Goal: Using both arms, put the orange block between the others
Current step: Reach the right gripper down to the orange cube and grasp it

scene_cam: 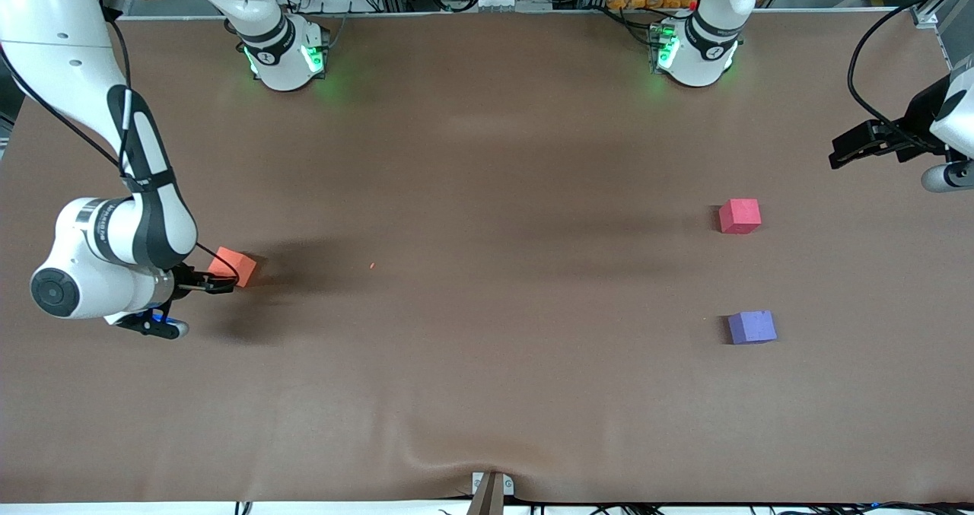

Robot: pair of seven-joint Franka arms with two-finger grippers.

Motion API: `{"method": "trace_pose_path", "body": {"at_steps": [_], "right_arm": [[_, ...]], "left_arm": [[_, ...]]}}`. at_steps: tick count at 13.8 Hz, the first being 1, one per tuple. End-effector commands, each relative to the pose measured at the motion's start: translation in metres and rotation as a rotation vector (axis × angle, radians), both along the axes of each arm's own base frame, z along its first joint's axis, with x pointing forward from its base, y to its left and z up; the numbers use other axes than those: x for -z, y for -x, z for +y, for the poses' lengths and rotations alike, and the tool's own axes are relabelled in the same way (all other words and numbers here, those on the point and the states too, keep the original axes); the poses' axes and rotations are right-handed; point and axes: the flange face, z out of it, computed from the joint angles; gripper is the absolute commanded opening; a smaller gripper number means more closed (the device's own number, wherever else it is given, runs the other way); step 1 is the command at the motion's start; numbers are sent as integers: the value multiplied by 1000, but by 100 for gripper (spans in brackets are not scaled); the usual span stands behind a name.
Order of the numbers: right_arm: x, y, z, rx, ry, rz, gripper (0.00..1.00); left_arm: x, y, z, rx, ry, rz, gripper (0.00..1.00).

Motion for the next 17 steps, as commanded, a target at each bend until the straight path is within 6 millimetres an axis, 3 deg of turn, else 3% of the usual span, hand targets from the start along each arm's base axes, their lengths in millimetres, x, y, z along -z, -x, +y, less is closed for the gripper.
{"method": "trace_pose_path", "body": {"at_steps": [1, 7, 10, 13, 16, 17], "right_arm": [[8, 5, 1, 45, -35, 4, 100], [23, 8, -2, 42, -33, 1, 100], [34, 17, -5, 47, -36, 28, 79], [34, 17, -5, 48, -35, 29, 53], [16, 9, 0, 41, -36, -7, 42], [-1, 0, 4, 35, -33, -40, 41]], "left_arm": [[-2, 2, 1, 5, -5, -11, 100], [-8, 3, -3, 13, -5, -27, 100], [-9, 3, -2, 11, -5, -28, 100], [-9, 3, -5, 14, -5, -33, 100], [-8, 3, -4, 14, -5, -30, 100], [-8, 3, -5, 14, -5, -30, 100]]}}
